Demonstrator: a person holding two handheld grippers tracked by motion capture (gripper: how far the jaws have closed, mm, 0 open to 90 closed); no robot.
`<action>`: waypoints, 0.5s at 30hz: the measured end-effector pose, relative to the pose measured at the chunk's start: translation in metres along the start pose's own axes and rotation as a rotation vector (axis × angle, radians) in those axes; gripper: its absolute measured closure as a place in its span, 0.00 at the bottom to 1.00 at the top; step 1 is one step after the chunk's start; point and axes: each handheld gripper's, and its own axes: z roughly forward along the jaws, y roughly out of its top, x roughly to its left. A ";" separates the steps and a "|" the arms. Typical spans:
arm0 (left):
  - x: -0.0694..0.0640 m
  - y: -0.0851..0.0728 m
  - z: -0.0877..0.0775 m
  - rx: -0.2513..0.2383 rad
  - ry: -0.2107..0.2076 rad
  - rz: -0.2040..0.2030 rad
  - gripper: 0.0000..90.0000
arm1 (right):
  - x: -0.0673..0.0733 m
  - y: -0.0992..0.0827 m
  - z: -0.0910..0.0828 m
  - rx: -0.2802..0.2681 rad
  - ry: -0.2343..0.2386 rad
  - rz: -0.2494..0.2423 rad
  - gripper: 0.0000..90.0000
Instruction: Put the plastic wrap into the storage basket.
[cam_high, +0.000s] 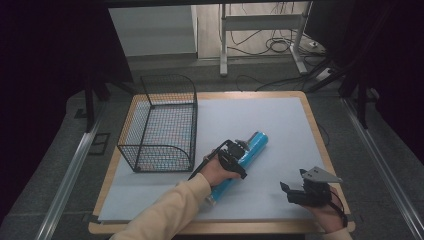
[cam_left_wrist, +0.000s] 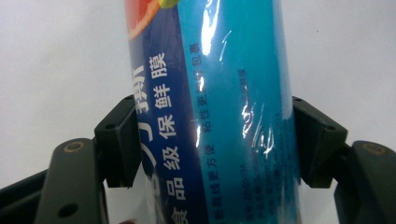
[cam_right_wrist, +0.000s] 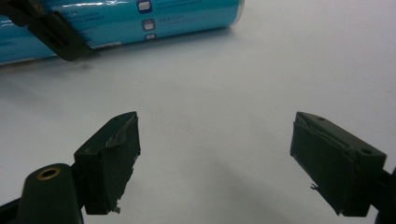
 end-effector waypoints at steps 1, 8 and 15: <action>0.000 0.000 0.000 0.003 -0.001 0.000 0.33 | 0.000 0.000 0.000 0.003 -0.002 0.000 0.18; 0.008 0.003 -0.003 0.023 -0.030 -0.009 0.34 | -0.001 0.000 0.000 -0.001 -0.002 -0.001 0.18; 0.014 0.004 -0.014 -0.013 -0.057 -0.015 0.34 | -0.002 0.000 -0.001 -0.003 -0.008 -0.002 0.18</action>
